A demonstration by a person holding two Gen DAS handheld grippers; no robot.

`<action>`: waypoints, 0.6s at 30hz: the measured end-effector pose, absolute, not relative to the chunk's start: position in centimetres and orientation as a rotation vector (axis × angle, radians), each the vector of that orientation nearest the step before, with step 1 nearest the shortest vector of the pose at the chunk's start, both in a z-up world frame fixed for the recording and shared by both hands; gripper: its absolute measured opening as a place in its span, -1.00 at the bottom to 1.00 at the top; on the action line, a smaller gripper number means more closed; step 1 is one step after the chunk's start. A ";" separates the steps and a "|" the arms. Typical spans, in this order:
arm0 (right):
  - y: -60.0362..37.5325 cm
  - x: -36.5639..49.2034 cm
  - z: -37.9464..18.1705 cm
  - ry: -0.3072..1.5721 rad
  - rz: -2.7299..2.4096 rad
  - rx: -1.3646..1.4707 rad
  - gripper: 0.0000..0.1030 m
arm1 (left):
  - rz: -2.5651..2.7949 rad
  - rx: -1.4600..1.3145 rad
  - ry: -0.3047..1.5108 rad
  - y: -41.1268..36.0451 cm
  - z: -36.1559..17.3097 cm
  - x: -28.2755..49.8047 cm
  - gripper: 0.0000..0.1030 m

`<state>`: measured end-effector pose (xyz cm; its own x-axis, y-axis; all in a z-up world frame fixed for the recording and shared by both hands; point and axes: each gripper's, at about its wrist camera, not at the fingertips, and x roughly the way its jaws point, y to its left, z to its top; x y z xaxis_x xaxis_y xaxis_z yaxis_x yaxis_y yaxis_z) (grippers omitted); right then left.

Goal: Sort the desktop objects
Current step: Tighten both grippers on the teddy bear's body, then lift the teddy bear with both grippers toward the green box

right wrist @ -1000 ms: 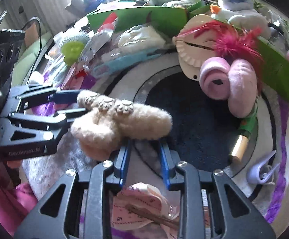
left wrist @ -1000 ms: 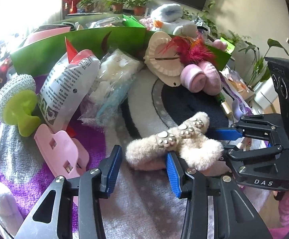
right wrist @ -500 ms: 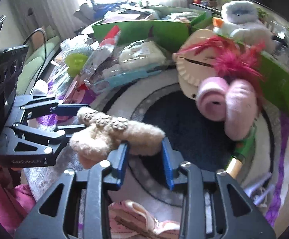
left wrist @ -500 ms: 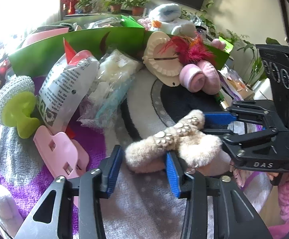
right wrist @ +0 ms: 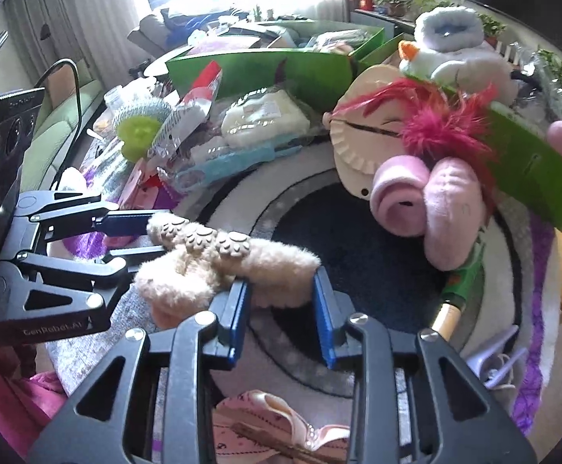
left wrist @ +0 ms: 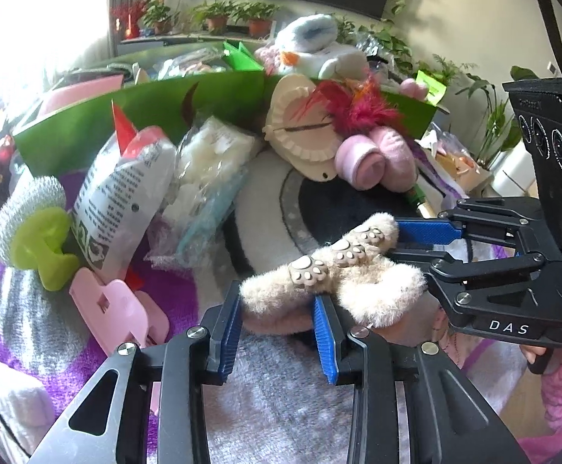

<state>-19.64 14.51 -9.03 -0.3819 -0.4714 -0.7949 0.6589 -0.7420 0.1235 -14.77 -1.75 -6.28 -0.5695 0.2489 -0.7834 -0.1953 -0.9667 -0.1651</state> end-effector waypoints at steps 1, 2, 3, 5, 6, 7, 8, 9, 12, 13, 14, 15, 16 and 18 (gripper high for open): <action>14.6 -19.5 -8.8 0.274 -2.148 1.134 -0.39 | 2.581 -1.293 -0.086 -1.7 -6.1 -14.7 -0.33; 14.8 -19.4 -8.6 0.269 -2.154 1.130 -0.39 | 2.582 -1.286 -0.089 -1.7 -5.8 -14.7 -0.33; 14.9 -19.3 -8.2 0.264 -2.166 1.124 -0.39 | 2.584 -1.279 -0.091 -1.7 -5.6 -14.7 -0.33; 15.1 -19.0 -7.7 0.260 -2.184 1.110 -0.39 | 2.589 -1.262 -0.091 -1.8 -5.1 -14.6 -0.33; 15.2 -18.8 -7.4 0.258 -2.196 1.100 -0.39 | 2.593 -1.251 -0.091 -1.8 -4.7 -14.6 -0.33; 15.2 -18.7 -7.0 0.253 -2.206 1.092 -0.39 | 2.597 -1.238 -0.089 -1.8 -4.4 -14.5 -0.33; 15.3 -18.6 -6.8 0.248 -2.214 1.087 -0.38 | 2.601 -1.230 -0.087 -1.8 -4.1 -14.5 -0.33; 15.4 -18.4 -6.4 0.243 -2.225 1.077 -0.38 | 2.607 -1.216 -0.084 -1.8 -3.7 -14.4 -0.33; 15.5 -18.3 -5.4 0.238 -2.246 1.049 -0.38 | 2.620 -1.185 -0.071 -1.7 -2.8 -14.5 -0.33; 15.4 -18.3 -5.1 0.236 -2.249 1.042 -0.37 | 2.627 -1.172 -0.058 -1.8 -2.4 -14.5 -0.33; 15.2 -18.4 -4.8 0.235 -2.251 1.039 -0.37 | 2.632 -1.163 -0.051 -1.8 -2.1 -14.4 -0.33; 15.2 -18.4 -4.4 0.230 -2.255 1.031 -0.37 | 2.641 -1.151 -0.045 -1.8 -1.7 -14.4 -0.33; 15.0 -18.4 -4.1 0.226 -2.257 1.023 -0.37 | 2.648 -1.141 -0.040 -1.9 -1.4 -14.3 -0.33; 14.9 -18.4 -3.5 0.222 -2.264 1.006 -0.36 | 2.666 -1.117 -0.027 -2.1 -0.6 -14.3 -0.33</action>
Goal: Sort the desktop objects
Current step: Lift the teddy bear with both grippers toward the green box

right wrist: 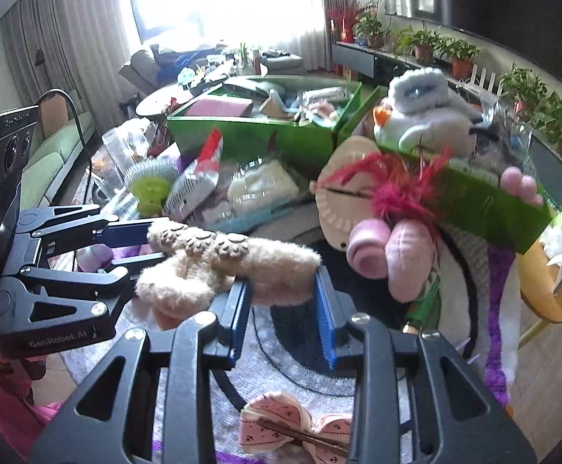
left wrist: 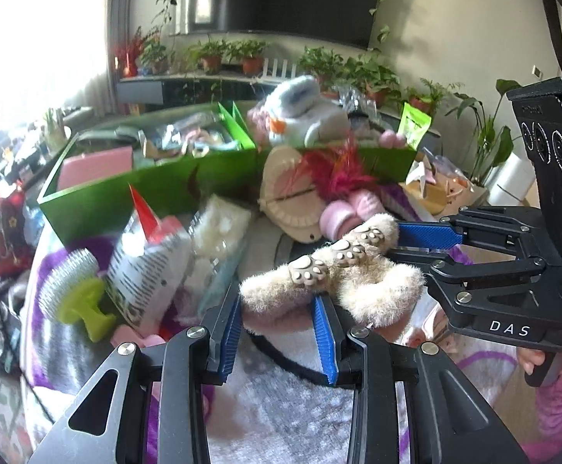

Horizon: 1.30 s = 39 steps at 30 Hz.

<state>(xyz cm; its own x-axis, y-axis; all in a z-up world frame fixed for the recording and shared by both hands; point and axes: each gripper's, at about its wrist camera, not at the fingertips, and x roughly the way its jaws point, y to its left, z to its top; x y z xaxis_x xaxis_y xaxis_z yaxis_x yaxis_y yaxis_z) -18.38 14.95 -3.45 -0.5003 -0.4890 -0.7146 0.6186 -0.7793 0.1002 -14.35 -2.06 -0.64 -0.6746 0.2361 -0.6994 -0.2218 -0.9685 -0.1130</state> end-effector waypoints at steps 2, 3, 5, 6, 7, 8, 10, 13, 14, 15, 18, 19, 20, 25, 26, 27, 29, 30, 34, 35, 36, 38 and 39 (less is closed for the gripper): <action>14.7 -18.4 -2.7 0.223 -2.274 0.986 -0.36 | 2.682 -1.096 -0.019 -2.3 0.1 -14.4 -0.33; 14.7 -18.4 -2.4 0.223 -2.277 0.975 -0.36 | 2.688 -1.088 -0.016 -2.3 0.4 -14.4 -0.33; 14.4 -18.5 -1.7 0.223 -2.283 0.957 -0.36 | 2.700 -1.068 -0.012 -2.6 1.0 -14.5 -0.33; 14.3 -18.6 -1.3 0.221 -2.286 0.947 -0.36 | 2.705 -1.060 -0.011 -2.7 1.3 -14.5 -0.33; 14.2 -18.6 -1.1 0.220 -2.288 0.941 -0.35 | 2.711 -1.050 -0.008 -2.8 1.7 -14.6 -0.33; 14.1 -18.7 -0.8 0.219 -2.291 0.934 -0.35 | 2.716 -1.044 -0.006 -2.9 1.9 -14.5 -0.33; 13.9 -18.9 -0.1 0.213 -2.298 0.917 -0.35 | 2.731 -1.024 0.000 -3.2 2.7 -14.6 -0.33; 13.4 -19.2 0.9 0.203 -2.309 0.890 -0.35 | 2.752 -0.998 0.009 -3.7 3.7 -14.9 -0.33; 13.2 -19.4 1.3 0.199 -2.312 0.880 -0.35 | 2.759 -0.990 0.013 -3.8 4.1 -15.0 -0.33; 13.1 -19.5 1.5 0.196 -2.314 0.874 -0.35 | 2.767 -0.981 0.017 -4.0 4.4 -15.1 -0.33; 12.6 -19.9 2.4 0.179 -2.317 0.856 -0.35 | 2.786 -0.961 0.030 -4.4 5.3 -15.3 -0.33; 12.5 -19.9 2.6 0.178 -2.318 0.852 -0.35 | 2.789 -0.956 0.031 -4.6 5.4 -15.4 -0.33; 12.3 -20.0 2.8 0.177 -2.320 0.847 -0.35 | 2.791 -0.953 0.028 -4.8 5.6 -15.6 -0.33; 11.4 -20.6 3.5 0.163 -2.334 0.835 -0.35 | 2.794 -0.950 0.017 -5.5 5.8 -16.5 -0.33; 11.3 -20.7 3.5 0.157 -2.336 0.838 -0.35 | 2.796 -0.953 0.018 -5.7 5.8 -16.7 -0.33; 11.2 -20.9 3.5 0.151 -2.338 0.841 -0.35 | 2.797 -0.954 0.022 -5.7 5.8 -16.8 -0.33; 10.9 -21.3 3.4 0.141 -2.342 0.851 -0.35 | 2.802 -0.954 0.032 -5.8 5.8 -17.1 -0.33; 10.7 -21.5 3.4 0.137 -2.343 0.855 -0.35 | 2.803 -0.954 0.036 -6.0 5.8 -17.2 -0.33; 10.3 -22.0 3.5 0.133 -2.346 0.854 -0.35 | 2.807 -0.948 0.051 -6.3 6.0 -17.7 -0.33; 10.2 -22.2 3.5 0.134 -2.345 0.852 -0.35 | 2.808 -0.947 0.052 -6.5 6.1 -17.8 -0.33; 10.0 -22.4 3.6 0.136 -2.344 0.851 -0.35 | 2.809 -0.945 0.053 -6.6 6.1 -18.0 -0.33; 9.8 -22.7 3.7 0.136 -2.341 0.844 -0.35 | 2.811 -0.943 0.057 -6.9 6.2 -18.4 -0.33; 9.6 -23.0 3.8 0.134 -2.337 0.842 -0.35 | 2.812 -0.944 0.061 -7.1 6.3 -18.7 -0.33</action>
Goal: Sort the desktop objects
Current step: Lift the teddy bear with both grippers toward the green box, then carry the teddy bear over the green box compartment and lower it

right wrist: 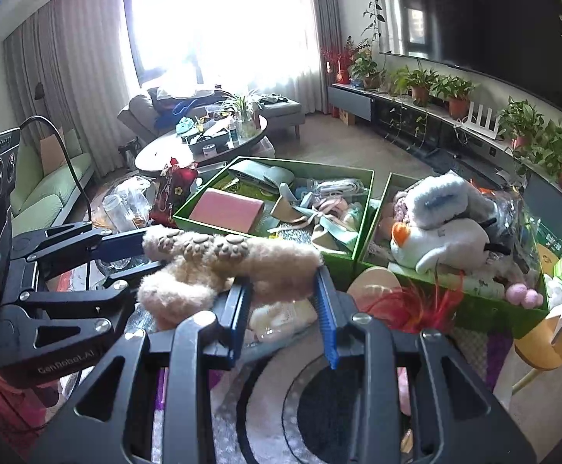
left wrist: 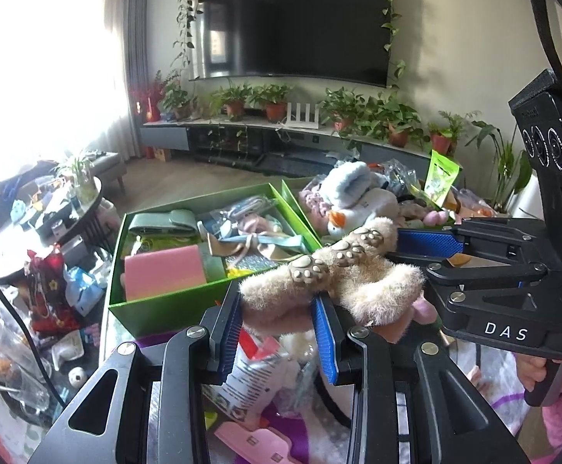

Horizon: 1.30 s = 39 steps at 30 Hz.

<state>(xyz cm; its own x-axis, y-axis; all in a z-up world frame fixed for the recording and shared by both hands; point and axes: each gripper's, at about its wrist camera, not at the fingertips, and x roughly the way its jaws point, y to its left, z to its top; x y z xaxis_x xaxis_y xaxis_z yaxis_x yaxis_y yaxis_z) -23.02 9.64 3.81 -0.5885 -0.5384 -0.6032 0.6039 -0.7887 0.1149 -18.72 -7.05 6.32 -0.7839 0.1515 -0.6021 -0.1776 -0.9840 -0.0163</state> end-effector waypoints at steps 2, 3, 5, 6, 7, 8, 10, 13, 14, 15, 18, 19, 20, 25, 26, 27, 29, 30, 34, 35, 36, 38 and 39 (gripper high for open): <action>9.4 -23.4 3.9 0.130 -2.332 0.846 -0.35 | 2.812 -0.949 0.063 -7.4 6.4 -19.1 -0.33; 9.2 -23.8 4.0 0.131 -2.331 0.849 -0.35 | 2.811 -0.953 0.064 -7.5 6.5 -19.4 -0.33; 8.9 -24.1 4.2 0.136 -2.334 0.848 -0.35 | 2.808 -0.961 0.068 -7.7 6.6 -19.9 -0.33; 8.7 -24.3 4.2 0.137 -2.337 0.848 -0.35 | 2.808 -0.967 0.066 -7.8 6.7 -20.2 -0.33; 8.6 -24.4 4.3 0.136 -2.338 0.848 -0.35 | 2.808 -0.969 0.066 -7.9 6.7 -20.3 -0.33; 8.5 -24.6 4.3 0.135 -2.339 0.847 -0.35 | 2.808 -0.970 0.069 -8.0 6.8 -20.6 -0.33; 8.4 -25.1 4.4 0.126 -2.339 0.849 -0.35 | 2.810 -0.970 0.074 -8.1 6.9 -20.9 -0.33; 8.1 -25.7 4.7 0.123 -2.345 0.847 -0.35 | 2.808 -0.972 0.080 -8.3 7.2 -21.7 -0.33; 8.0 -25.9 4.8 0.125 -2.347 0.845 -0.35 | 2.805 -0.977 0.078 -8.4 7.3 -22.0 -0.33; 7.9 -26.2 4.9 0.127 -2.349 0.842 -0.35 | 2.803 -0.980 0.079 -8.5 7.5 -22.3 -0.33; 7.7 -26.9 5.2 0.112 -2.350 0.842 -0.35 | 2.802 -0.981 0.095 -8.8 8.0 -23.2 -0.33; 7.6 -27.2 5.3 0.109 -2.352 0.840 -0.35 | 2.803 -0.981 0.096 -8.8 8.1 -23.4 -0.33; 7.5 -27.5 5.4 0.106 -2.354 0.839 -0.35 | 2.806 -0.979 0.100 -9.0 8.3 -23.8 -0.33; 6.8 -29.2 6.2 0.090 -2.363 0.831 -0.35 | 2.818 -0.965 0.113 -9.6 9.1 -25.4 -0.33; 6.7 -29.6 6.3 0.089 -2.365 0.830 -0.34 | 2.818 -0.964 0.116 -9.7 9.2 -25.9 -0.33; 6.5 -29.9 6.4 0.089 -2.365 0.830 -0.35 | 2.814 -0.965 0.118 -9.9 9.3 -26.4 -0.33; 6.3 -30.8 6.5 0.078 -2.367 0.834 -0.35 | 2.802 -0.972 0.115 -10.2 9.4 -27.5 -0.33; 6.2 -31.3 6.6 0.072 -2.368 0.837 -0.35 | 2.797 -0.978 0.111 -10.3 9.4 -28.0 -0.33; 5.9 -33.0 6.3 0.047 -2.377 0.850 -0.35 | 2.794 -0.983 0.134 -10.3 9.2 -29.8 -0.33; 5.9 -33.3 6.3 0.042 -2.380 0.852 -0.35 | 2.794 -0.985 0.138 -10.3 9.2 -30.0 -0.33; 5.8 -33.7 6.1 0.035 -2.382 0.855 -0.35 | 2.794 -0.988 0.146 -10.3 9.1 -30.4 -0.33; 5.7 -34.4 5.9 0.025 -2.385 0.864 -0.35 | 2.792 -0.992 0.159 -10.4 8.8 -31.0 -0.33; 5.7 -34.8 5.7 0.020 -2.386 0.871 -0.35 | 2.790 -0.996 0.163 -10.5 8.6 -31.4 -0.33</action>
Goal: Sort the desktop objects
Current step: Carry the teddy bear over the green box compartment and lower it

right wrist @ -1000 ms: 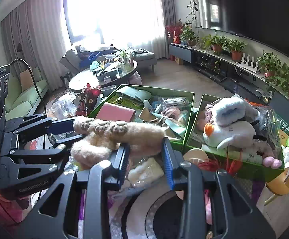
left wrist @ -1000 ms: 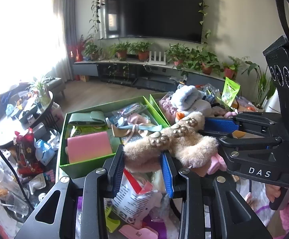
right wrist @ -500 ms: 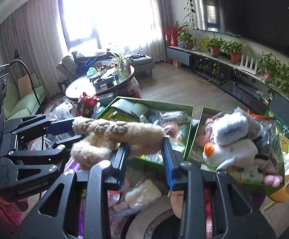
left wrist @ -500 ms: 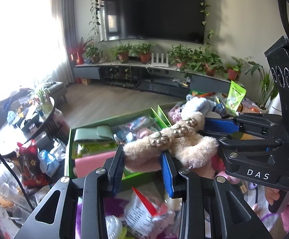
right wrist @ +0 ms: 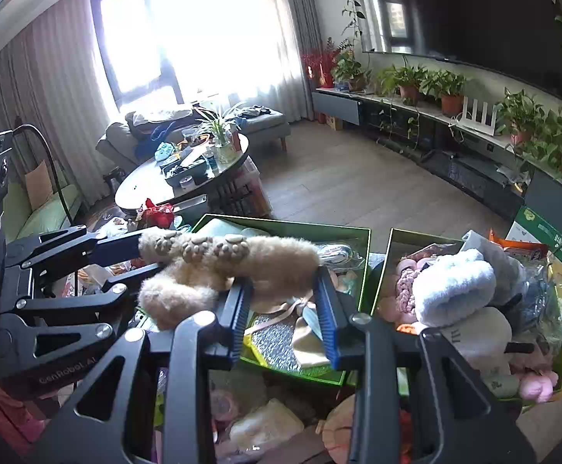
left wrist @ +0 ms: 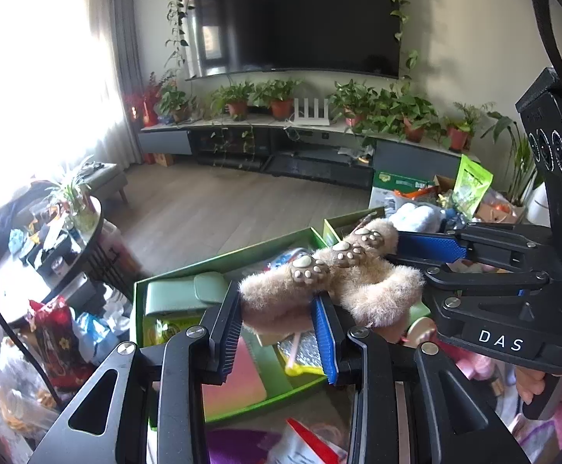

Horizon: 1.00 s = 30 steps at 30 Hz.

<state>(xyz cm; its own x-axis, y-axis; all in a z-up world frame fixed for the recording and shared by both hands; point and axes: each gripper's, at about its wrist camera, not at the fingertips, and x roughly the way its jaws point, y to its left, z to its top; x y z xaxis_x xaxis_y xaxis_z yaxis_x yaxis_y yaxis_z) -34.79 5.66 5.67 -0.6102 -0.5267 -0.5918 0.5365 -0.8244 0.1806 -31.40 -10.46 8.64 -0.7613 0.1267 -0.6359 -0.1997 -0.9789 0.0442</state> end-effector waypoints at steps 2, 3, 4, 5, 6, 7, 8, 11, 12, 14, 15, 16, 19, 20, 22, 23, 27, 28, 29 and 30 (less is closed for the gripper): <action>5.5 -35.4 5.5 0.015 -2.387 0.879 -0.35 | 2.787 -1.001 0.170 -10.6 8.4 -32.1 -0.33; 5.4 -35.6 5.3 0.015 -2.388 0.883 -0.35 | 2.787 -1.002 0.176 -10.6 8.3 -32.5 -0.33; 5.3 -36.0 5.2 0.014 -2.389 0.887 -0.35 | 2.787 -1.002 0.183 -10.7 8.2 -32.8 -0.33; 5.2 -36.3 5.1 0.014 -2.391 0.889 -0.36 | 2.789 -1.002 0.192 -10.7 8.0 -33.2 -0.33; 5.1 -36.7 4.9 0.016 -2.392 0.892 -0.36 | 2.791 -1.003 0.197 -10.7 8.0 -33.5 -0.33; 5.0 -37.0 4.9 0.014 -2.393 0.893 -0.36 | 2.791 -1.005 0.198 -10.7 7.8 -33.7 -0.33; 4.9 -37.2 4.7 0.011 -2.393 0.892 -0.36 | 2.792 -1.009 0.198 -10.9 7.7 -34.0 -0.33; 4.5 -38.3 4.2 0.004 -2.385 0.899 -0.36 | 2.795 -1.021 0.194 -11.2 7.1 -34.9 -0.33; 4.4 -38.5 4.1 0.003 -2.384 0.901 -0.36 | 2.795 -1.025 0.194 -11.4 6.9 -35.2 -0.33; 4.0 -39.2 3.7 0.001 -2.384 0.908 -0.37 | 2.795 -1.031 0.197 -11.7 6.5 -35.9 -0.33; 3.9 -39.4 3.5 0.001 -2.384 0.912 -0.37 | 2.793 -1.038 0.196 -11.9 6.3 -36.3 -0.33; 3.7 -39.9 3.2 0.002 -2.384 0.919 -0.37 | 2.792 -1.042 0.194 -12.0 6.1 -36.6 -0.33; 3.4 -40.8 2.7 0.000 -2.384 0.936 -0.37 | 2.786 -1.059 0.182 -12.4 5.4 -37.6 -0.33; 3.3 -41.2 2.5 -0.002 -2.383 0.943 -0.38 | 2.784 -1.064 0.175 -12.5 5.2 -38.0 -0.33; 3.1 -41.8 2.1 -0.004 -2.385 0.954 -0.38 | 2.783 -1.068 0.167 -12.6 4.8 -38.6 -0.33; 3.0 -42.1 1.9 -0.004 -2.386 0.958 -0.38 | 2.783 -1.070 0.161 -12.7 4.6 -38.9 -0.33; 2.6 -43.2 1.2 0.009 -2.392 0.974 -0.38 | 2.777 -1.087 0.126 -13.2 3.6 -40.0 -0.33; 2.4 -43.5 1.0 0.017 -2.393 0.980 -0.39 | 2.775 -1.092 0.117 -13.3 3.4 -40.3 -0.33; 2.2 -43.7 0.8 0.022 -2.393 0.986 -0.39 | 2.773 -1.096 0.109 -13.4 3.1 -40.5 -0.33; 2.1 -44.0 0.7 0.026 -2.394 0.992 -0.39 | 2.771 -1.098 0.100 -13.5 2.9 -40.8 -0.33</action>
